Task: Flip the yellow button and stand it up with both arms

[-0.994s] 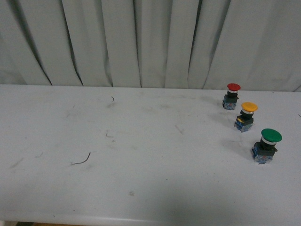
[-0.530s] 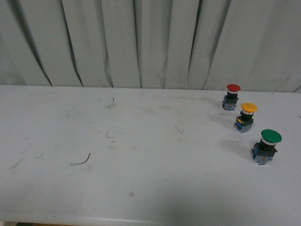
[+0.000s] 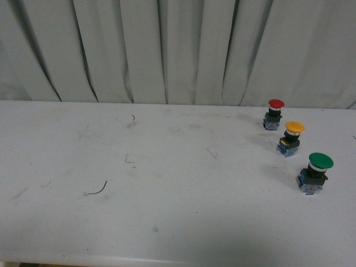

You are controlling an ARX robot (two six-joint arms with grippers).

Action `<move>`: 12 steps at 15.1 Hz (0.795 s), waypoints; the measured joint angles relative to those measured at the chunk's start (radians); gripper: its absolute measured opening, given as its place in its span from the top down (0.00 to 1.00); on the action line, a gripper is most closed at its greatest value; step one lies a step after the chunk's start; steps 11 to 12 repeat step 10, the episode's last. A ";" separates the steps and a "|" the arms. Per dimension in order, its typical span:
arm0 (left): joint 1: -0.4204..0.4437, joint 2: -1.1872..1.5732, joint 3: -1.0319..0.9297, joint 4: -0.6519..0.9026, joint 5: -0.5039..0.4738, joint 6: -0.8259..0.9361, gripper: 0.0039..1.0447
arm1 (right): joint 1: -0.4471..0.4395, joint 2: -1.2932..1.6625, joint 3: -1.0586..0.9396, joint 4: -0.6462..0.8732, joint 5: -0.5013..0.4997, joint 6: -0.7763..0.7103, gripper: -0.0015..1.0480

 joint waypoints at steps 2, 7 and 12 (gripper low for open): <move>0.000 0.000 0.000 0.000 0.000 0.000 0.06 | 0.000 0.000 0.000 0.000 0.000 0.000 0.13; 0.000 0.000 0.000 0.000 0.000 0.000 0.06 | 0.000 0.000 0.000 0.000 0.000 0.000 0.07; 0.000 0.000 0.000 0.000 0.000 0.000 0.06 | 0.000 0.000 0.000 0.000 0.000 0.000 0.06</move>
